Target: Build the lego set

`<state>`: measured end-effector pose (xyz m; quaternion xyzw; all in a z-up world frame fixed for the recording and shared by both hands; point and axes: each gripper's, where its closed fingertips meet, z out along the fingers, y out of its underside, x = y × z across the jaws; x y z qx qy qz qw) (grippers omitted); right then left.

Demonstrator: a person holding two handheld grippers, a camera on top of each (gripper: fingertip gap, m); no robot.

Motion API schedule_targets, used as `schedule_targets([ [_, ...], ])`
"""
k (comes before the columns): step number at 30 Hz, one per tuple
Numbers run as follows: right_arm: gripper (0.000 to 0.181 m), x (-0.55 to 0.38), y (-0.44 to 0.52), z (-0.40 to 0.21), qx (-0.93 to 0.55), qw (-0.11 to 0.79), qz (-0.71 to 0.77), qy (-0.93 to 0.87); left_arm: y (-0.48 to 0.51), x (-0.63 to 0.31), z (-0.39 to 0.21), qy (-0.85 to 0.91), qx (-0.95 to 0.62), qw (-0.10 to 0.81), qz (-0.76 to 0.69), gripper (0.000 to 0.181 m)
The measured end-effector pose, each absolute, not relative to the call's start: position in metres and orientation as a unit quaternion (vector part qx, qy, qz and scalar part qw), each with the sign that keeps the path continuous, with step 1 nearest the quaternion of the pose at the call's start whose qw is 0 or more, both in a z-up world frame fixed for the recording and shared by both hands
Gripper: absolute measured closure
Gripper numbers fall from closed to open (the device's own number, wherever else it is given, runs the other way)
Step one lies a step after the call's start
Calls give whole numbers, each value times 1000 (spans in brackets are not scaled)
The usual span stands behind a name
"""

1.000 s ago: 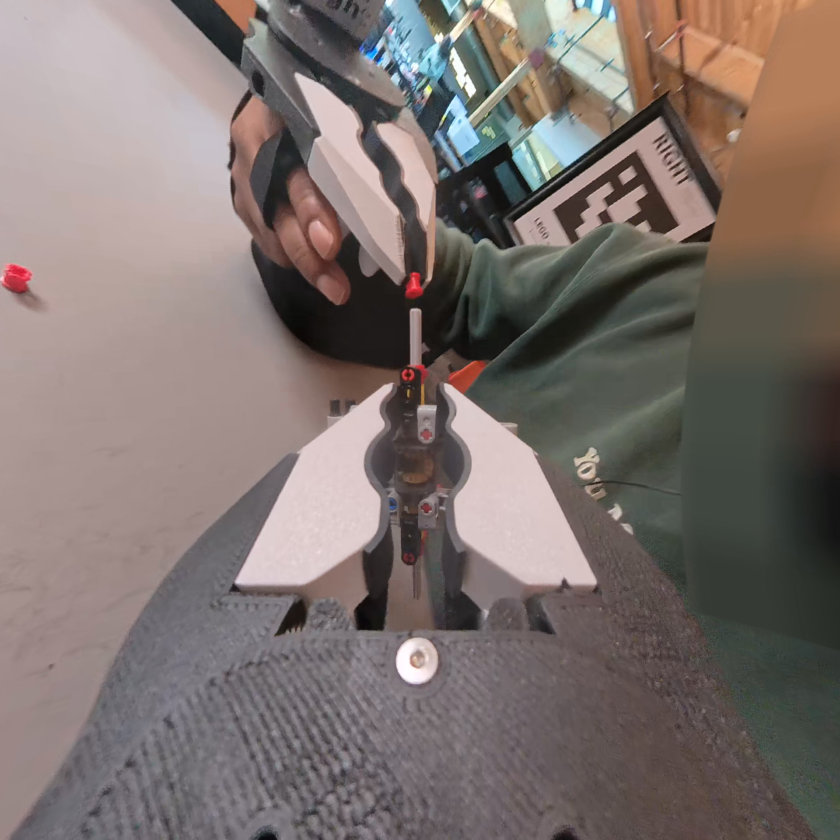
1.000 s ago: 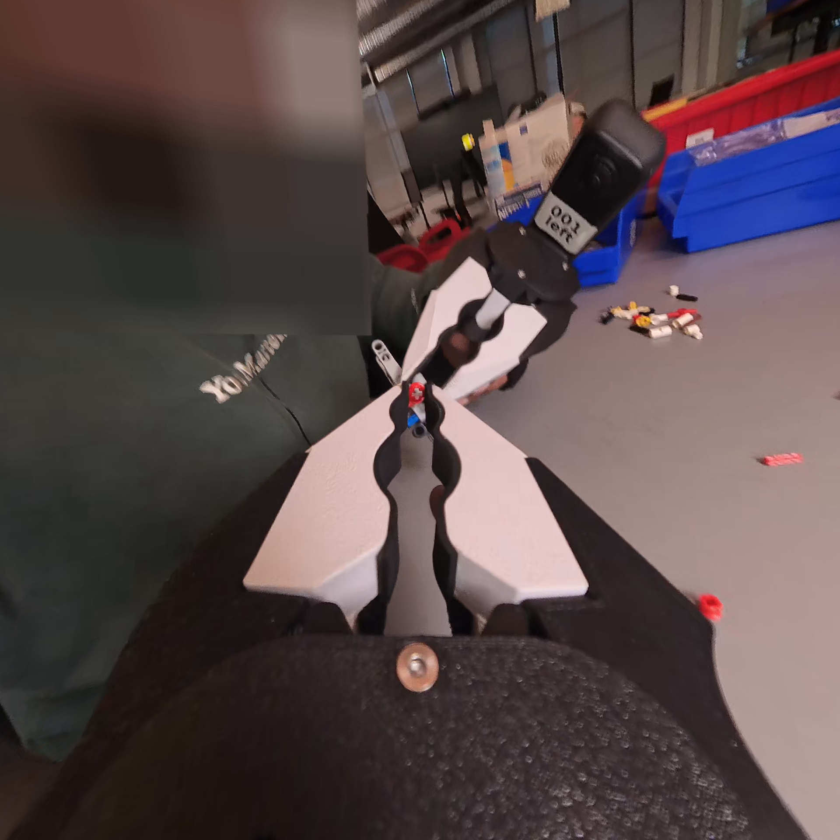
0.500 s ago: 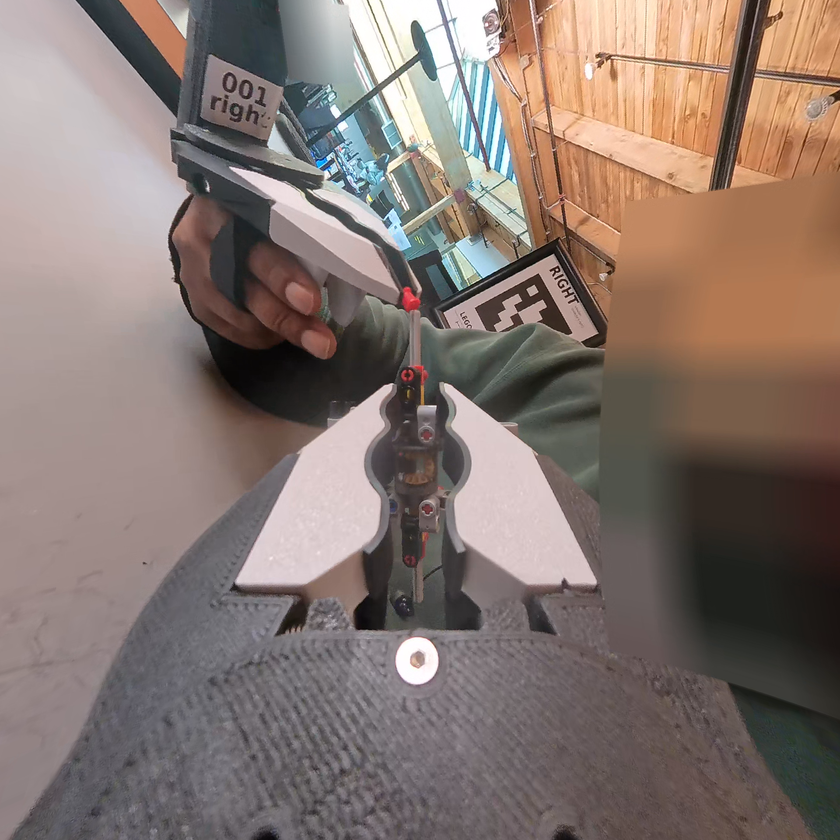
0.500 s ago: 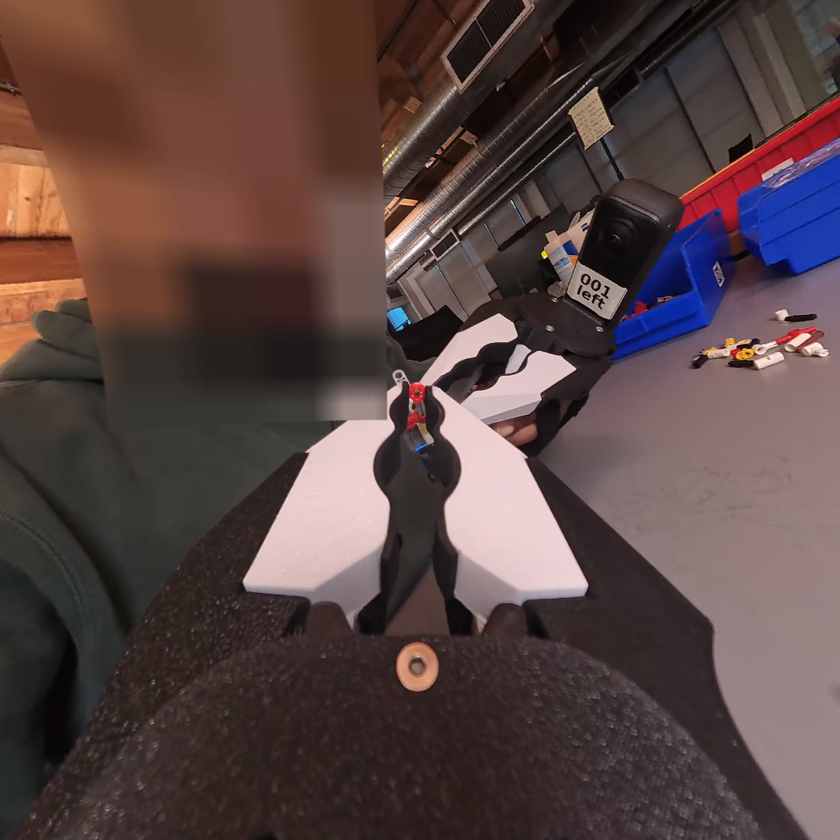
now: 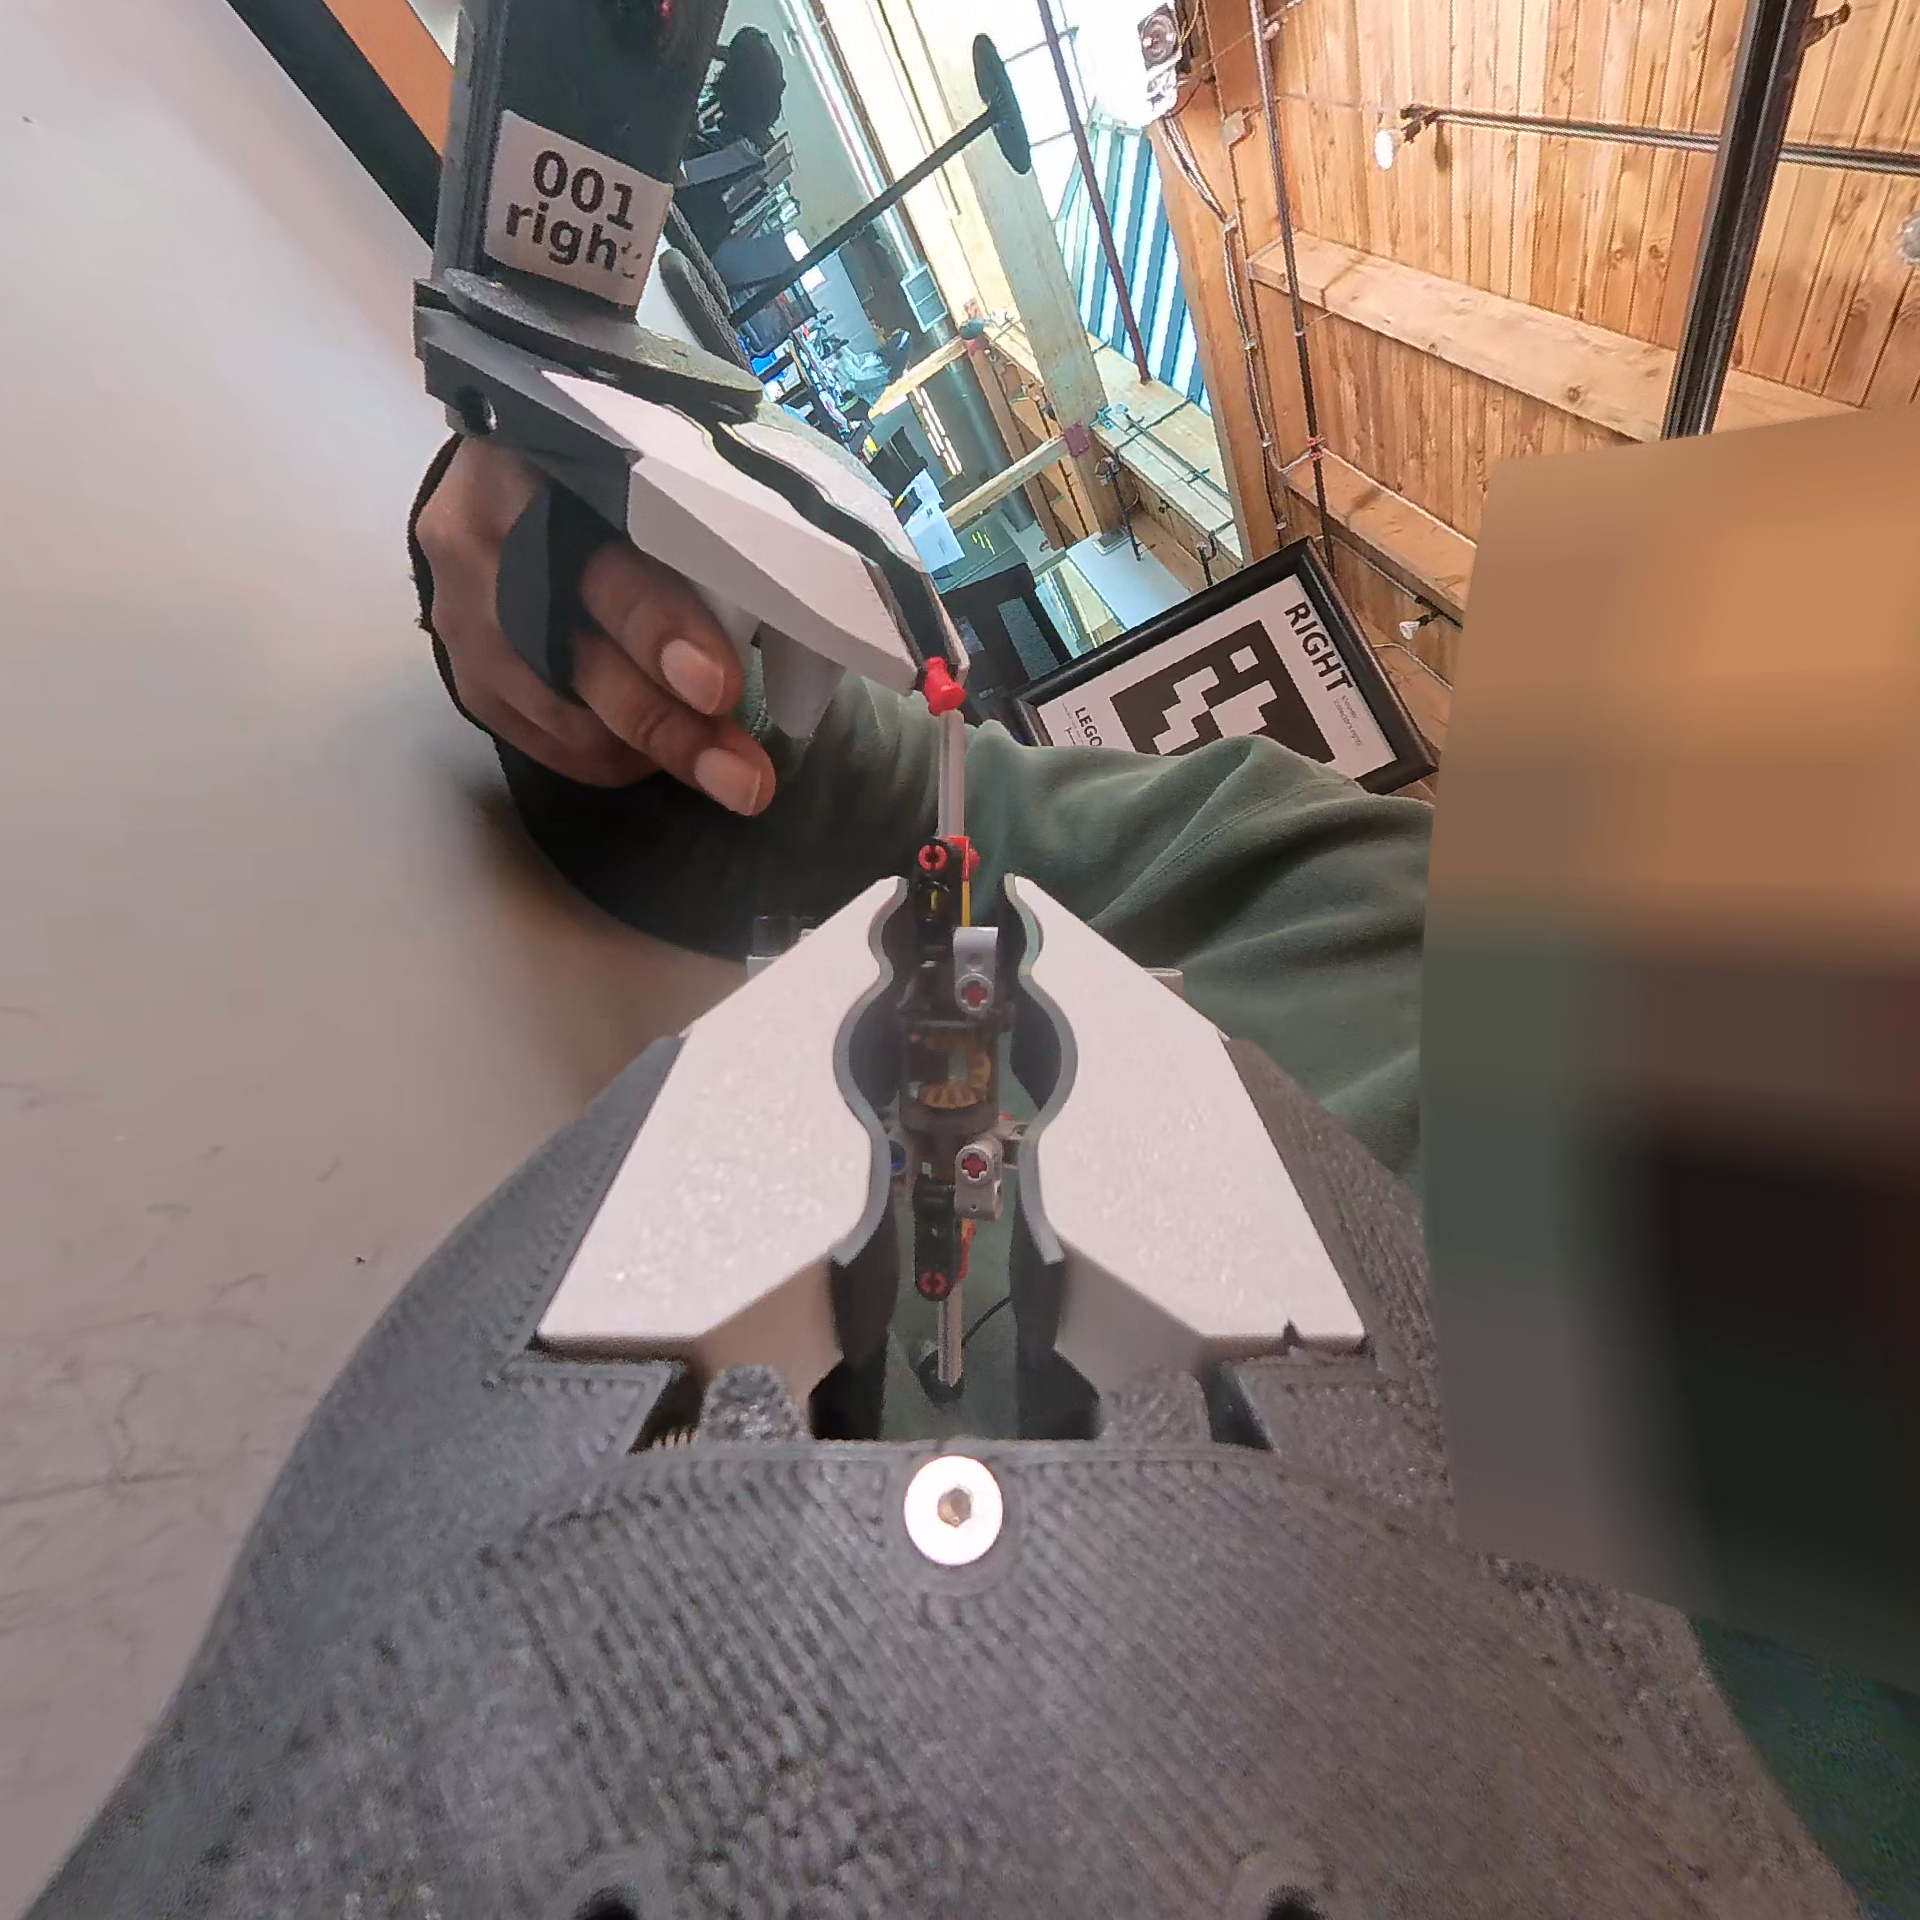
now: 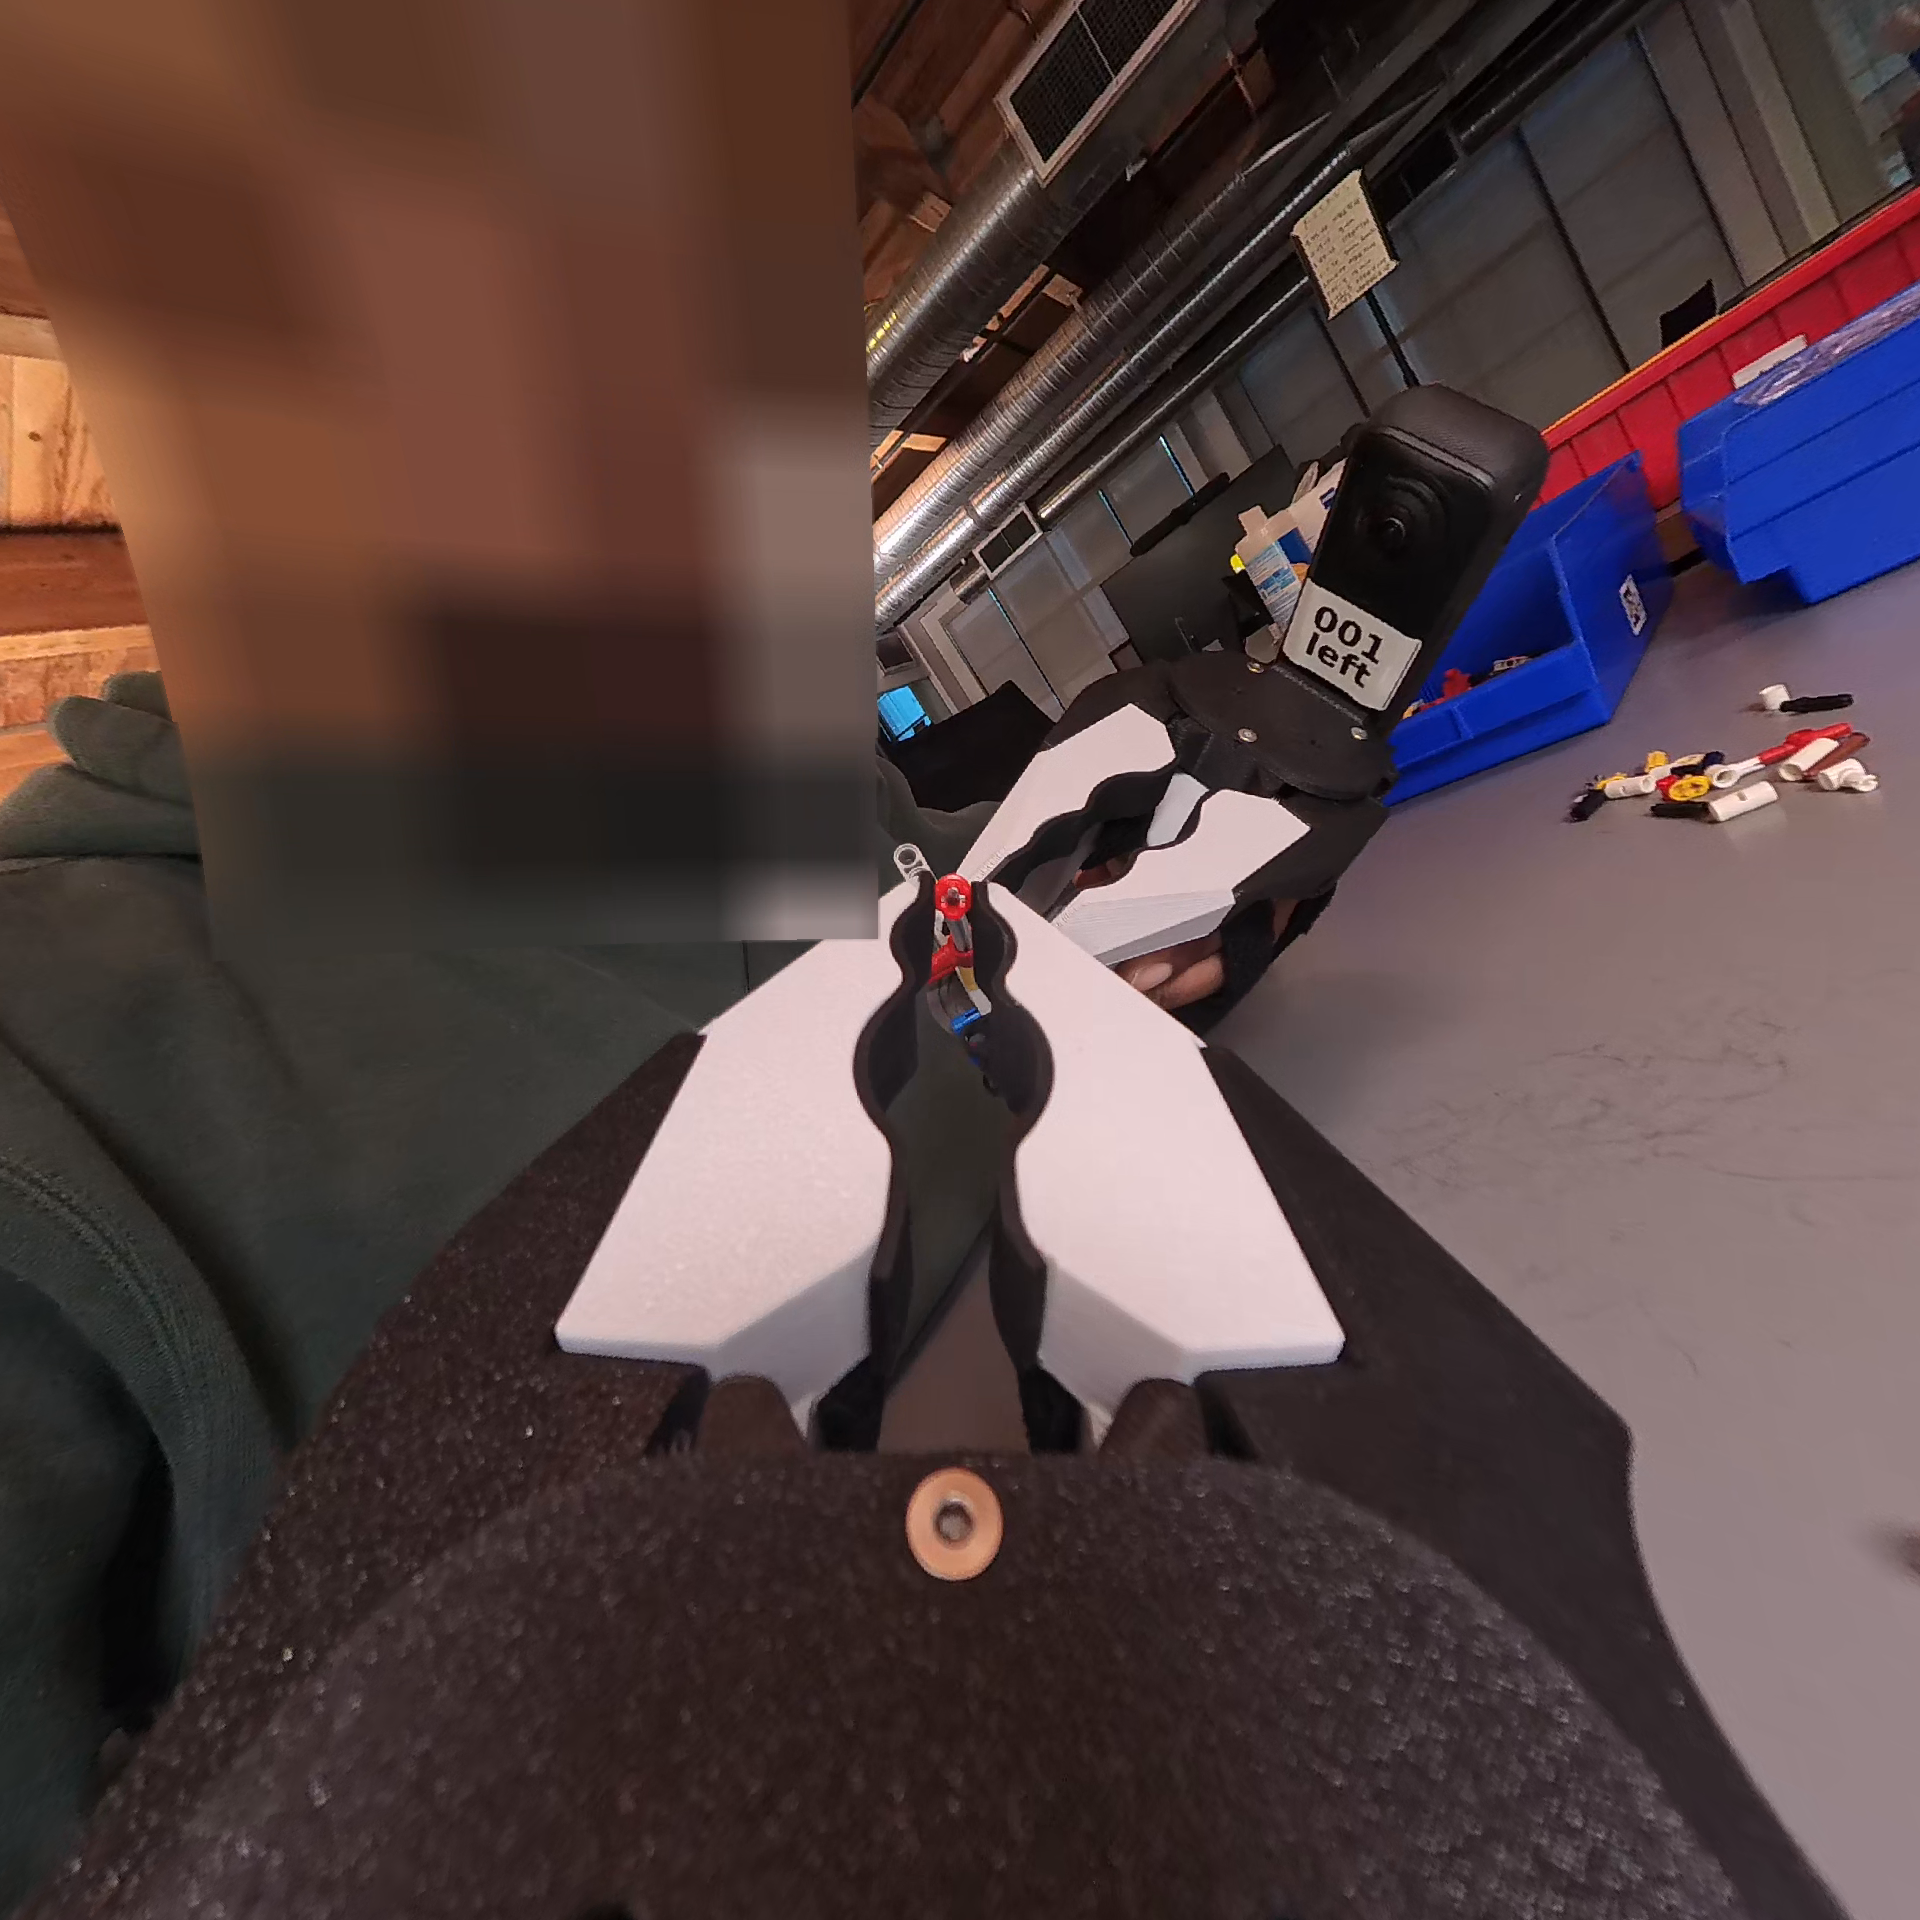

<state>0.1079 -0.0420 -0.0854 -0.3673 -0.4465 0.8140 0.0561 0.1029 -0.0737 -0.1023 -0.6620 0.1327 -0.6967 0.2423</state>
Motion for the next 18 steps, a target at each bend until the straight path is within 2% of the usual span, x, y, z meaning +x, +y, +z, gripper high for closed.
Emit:
schedule_targets([
  [18, 176, 108, -43, -96, -376, 65, 793, -476, -73, 102, -111, 130, -672, 236, -690, 169],
])
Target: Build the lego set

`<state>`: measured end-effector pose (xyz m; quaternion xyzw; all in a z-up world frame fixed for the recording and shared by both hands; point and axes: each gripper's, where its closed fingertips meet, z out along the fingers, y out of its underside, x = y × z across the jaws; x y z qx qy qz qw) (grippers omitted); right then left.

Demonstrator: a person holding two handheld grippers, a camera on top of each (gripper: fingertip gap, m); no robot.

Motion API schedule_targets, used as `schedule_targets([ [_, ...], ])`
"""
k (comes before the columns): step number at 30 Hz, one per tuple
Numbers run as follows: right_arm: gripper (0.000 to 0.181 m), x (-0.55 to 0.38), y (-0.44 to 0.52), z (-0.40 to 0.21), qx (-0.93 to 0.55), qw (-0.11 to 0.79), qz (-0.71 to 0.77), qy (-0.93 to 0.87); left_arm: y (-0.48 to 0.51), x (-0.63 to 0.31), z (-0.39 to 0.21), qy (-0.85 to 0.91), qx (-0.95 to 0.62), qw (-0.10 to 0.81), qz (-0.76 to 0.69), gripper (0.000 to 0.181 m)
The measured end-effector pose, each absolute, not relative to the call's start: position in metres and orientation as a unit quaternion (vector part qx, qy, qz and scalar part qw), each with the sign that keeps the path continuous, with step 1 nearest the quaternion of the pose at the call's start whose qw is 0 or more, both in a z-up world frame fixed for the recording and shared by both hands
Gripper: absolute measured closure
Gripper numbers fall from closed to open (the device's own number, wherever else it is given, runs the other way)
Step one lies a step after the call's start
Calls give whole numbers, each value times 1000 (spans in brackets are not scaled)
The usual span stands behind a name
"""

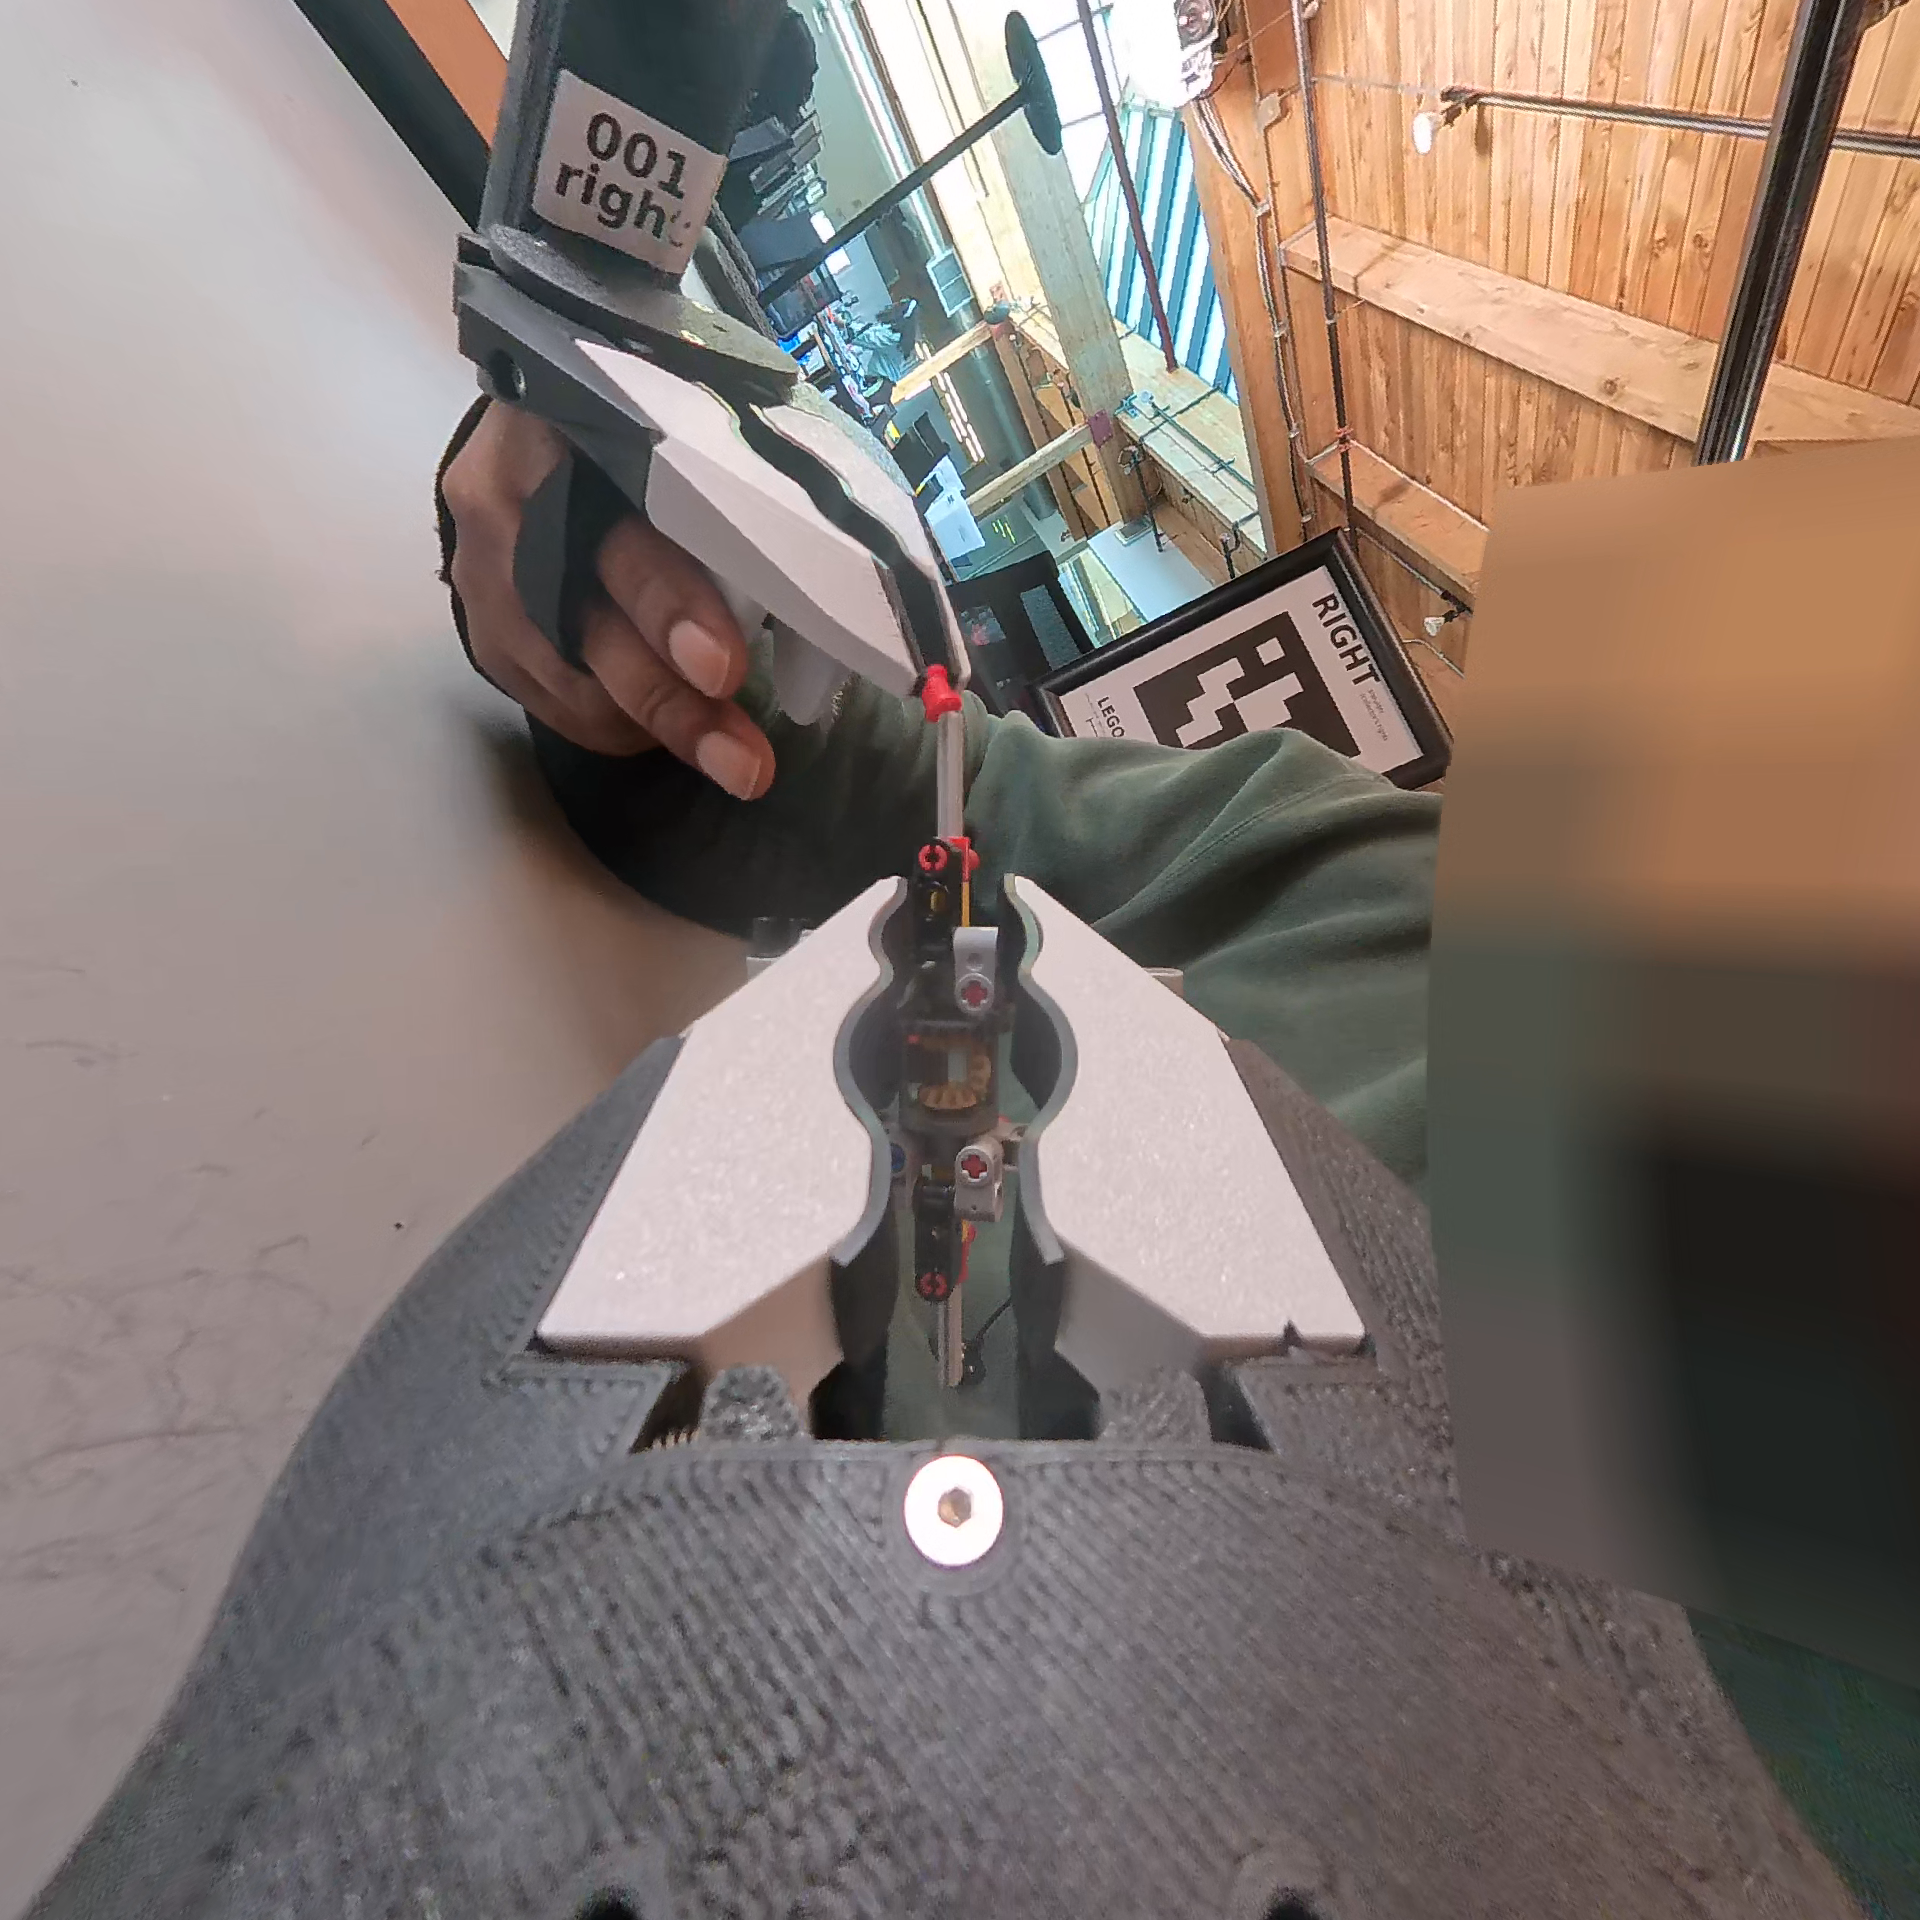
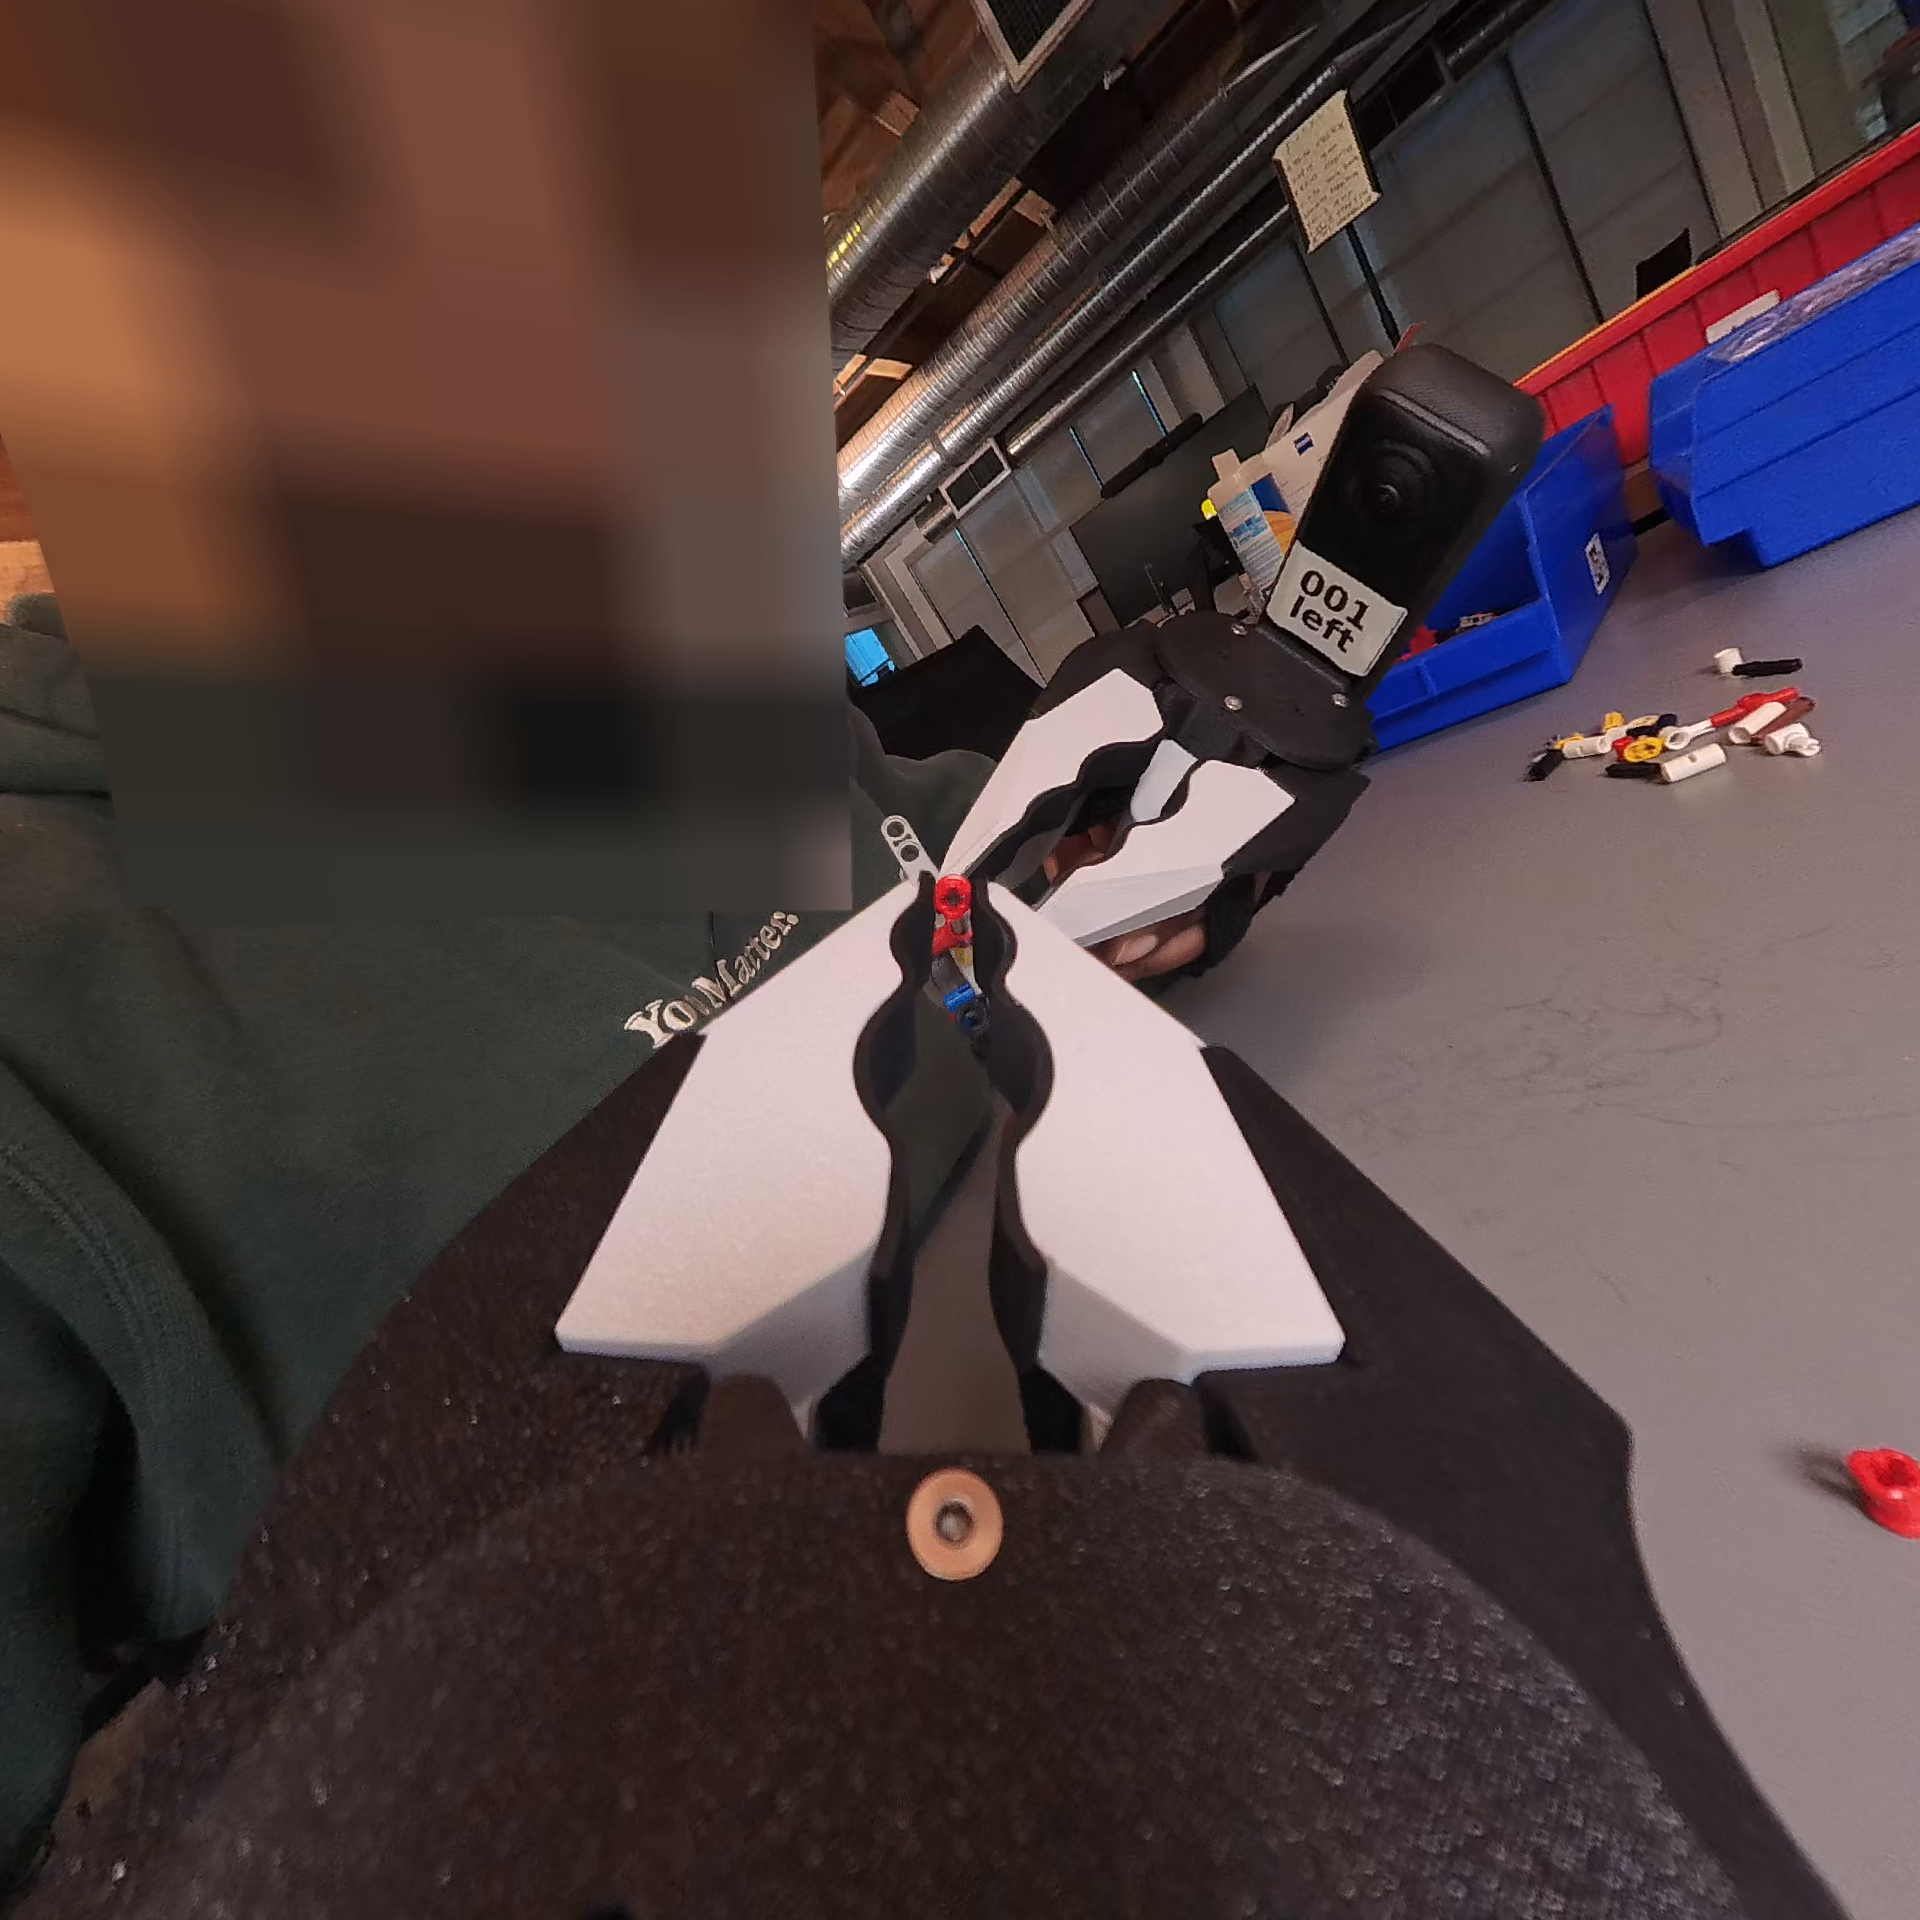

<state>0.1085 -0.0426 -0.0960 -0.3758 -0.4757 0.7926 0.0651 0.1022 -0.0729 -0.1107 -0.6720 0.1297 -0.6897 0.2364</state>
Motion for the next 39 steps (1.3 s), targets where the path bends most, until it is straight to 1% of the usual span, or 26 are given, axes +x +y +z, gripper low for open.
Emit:
schedule_targets([
  [11, 176, 110, -46, -104, -381, 73, 768, -510, -75, 105, -122, 141, -688, 226, -675, 169],
  [22, 176, 113, -52, -122, -404, 75, 685, -602, -75, 109, -141, 183, -739, 246, -600, 169],
  [27, 176, 113, -49, -127, -420, 100, 664, -610, -68, 104, -141, 185, -746, 280, -575, 169],
  [33, 176, 112, -48, -136, -437, 143, 628, -627, -65, 103, -149, 197, -754, 296, -552, 170],
  [34, 176, 112, -49, -137, -439, 150, 621, -631, -65, 104, -150, 199, -754, 297, -552, 178],
  [39, 176, 111, -49, -142, -445, 182, 587, -651, -66, 105, -154, 225, -760, 310, -526, 177],
])
